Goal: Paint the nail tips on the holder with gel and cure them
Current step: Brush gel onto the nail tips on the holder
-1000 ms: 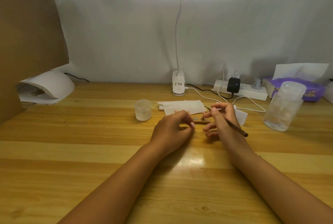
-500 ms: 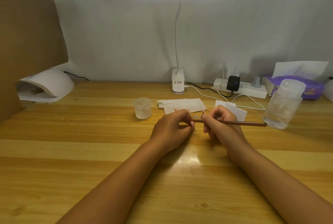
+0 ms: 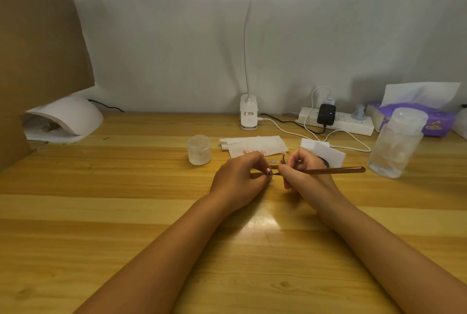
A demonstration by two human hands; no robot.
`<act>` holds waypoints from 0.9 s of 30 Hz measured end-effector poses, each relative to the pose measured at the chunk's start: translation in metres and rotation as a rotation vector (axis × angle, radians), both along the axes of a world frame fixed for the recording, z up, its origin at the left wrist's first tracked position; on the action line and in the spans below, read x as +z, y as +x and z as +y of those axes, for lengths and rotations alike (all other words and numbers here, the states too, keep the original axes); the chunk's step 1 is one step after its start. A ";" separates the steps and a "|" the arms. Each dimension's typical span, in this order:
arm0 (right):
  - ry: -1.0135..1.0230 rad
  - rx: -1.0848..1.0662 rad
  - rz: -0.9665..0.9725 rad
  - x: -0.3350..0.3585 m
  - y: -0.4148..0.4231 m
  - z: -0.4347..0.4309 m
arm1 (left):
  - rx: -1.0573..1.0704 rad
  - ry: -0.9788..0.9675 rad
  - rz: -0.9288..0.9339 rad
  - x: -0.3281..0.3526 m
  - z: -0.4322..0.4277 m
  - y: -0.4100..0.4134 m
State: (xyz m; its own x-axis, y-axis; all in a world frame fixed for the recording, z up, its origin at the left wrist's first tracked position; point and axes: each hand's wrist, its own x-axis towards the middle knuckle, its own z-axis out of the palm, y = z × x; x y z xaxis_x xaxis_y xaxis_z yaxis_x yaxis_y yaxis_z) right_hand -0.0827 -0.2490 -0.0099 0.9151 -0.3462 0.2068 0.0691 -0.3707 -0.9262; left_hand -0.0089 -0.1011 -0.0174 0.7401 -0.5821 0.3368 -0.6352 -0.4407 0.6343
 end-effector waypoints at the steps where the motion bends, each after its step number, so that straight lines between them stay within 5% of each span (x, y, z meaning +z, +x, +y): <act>1: 0.001 -0.005 -0.005 0.000 0.000 0.000 | -0.001 0.000 -0.001 0.000 0.000 0.000; 15: 0.120 -0.038 -0.076 0.006 -0.004 0.002 | 0.006 0.000 0.004 0.001 0.000 -0.001; 27: -0.031 -0.033 -0.036 -0.003 0.002 -0.001 | 0.024 0.007 0.008 0.002 0.000 -0.001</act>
State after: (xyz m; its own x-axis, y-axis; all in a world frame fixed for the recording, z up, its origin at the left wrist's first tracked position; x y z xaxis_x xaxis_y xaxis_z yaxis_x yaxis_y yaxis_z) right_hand -0.0811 -0.2500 -0.0127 0.8951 -0.3691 0.2503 0.0893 -0.4015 -0.9115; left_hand -0.0099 -0.1015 -0.0158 0.7569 -0.5660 0.3267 -0.6190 -0.4603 0.6364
